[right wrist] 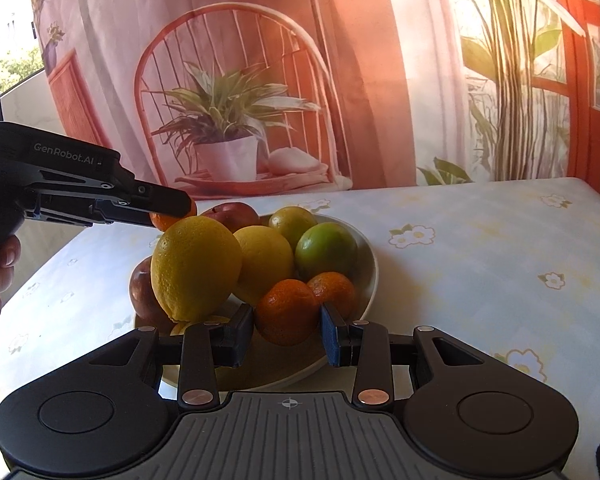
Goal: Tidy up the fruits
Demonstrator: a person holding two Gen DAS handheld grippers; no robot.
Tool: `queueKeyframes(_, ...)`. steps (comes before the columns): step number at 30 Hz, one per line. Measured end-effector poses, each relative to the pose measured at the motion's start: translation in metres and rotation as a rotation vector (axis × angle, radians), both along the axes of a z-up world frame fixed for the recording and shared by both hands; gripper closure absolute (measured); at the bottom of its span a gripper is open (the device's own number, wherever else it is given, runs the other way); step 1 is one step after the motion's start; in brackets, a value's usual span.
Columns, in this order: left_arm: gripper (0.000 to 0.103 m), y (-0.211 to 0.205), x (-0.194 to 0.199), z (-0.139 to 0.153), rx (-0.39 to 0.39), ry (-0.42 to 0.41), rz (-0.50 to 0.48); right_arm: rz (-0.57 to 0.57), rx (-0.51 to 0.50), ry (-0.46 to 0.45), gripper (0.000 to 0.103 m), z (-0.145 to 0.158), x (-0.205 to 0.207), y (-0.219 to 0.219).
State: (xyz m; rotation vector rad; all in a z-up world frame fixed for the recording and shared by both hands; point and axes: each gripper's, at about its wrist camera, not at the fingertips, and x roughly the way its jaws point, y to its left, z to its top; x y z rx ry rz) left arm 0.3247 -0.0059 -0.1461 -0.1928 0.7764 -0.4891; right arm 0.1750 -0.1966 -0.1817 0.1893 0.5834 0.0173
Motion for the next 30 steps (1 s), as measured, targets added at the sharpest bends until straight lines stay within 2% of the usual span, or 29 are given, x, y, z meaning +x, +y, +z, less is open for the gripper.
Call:
queueKeyframes(6, 0.067, -0.002, 0.009, -0.009, 0.004, 0.032, -0.015, 0.002, -0.005, 0.009, 0.07, -0.001, 0.005, 0.0)
queueKeyframes(12, 0.068, -0.006, 0.011, -0.012, 0.007, 0.03, -0.02, 0.005, -0.029, 0.02, 0.069, 0.001, 0.006, 0.004)
queueKeyframes(23, 0.065, 0.001, -0.004, 0.005, 0.008, -0.017, -0.007, -0.002, -0.061, 0.027, 0.068, 0.011, 0.003, 0.01)
queueKeyframes(30, 0.046, 0.019, -0.034, 0.031, 0.046, -0.115, 0.031, -0.065, -0.058, 0.023, 0.068, 0.034, -0.016, 0.012)
